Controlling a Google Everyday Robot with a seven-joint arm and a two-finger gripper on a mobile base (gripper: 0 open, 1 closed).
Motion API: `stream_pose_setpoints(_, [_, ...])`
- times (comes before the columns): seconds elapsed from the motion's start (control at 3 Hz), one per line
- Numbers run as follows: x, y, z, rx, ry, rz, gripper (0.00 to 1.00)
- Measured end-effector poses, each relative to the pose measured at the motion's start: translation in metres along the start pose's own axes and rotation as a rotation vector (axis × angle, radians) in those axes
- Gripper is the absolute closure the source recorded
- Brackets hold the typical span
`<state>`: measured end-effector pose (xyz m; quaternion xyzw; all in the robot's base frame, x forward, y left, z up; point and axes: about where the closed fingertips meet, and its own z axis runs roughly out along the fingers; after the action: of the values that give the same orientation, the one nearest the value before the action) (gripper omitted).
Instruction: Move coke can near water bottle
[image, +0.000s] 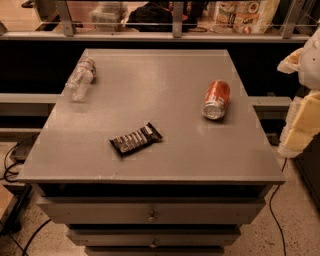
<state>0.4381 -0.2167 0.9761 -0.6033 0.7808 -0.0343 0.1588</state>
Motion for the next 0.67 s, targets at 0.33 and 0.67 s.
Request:
stream_pose_setpoints(0.33, [-0.0002, -0.0002, -0.0003, 0.002, 0.0, 0.0, 0.0])
stream_pose_setpoints(0.67, [-0.0053, -0.0052, -0.0011, 0.024, -0.024, -0.003, 0.0])
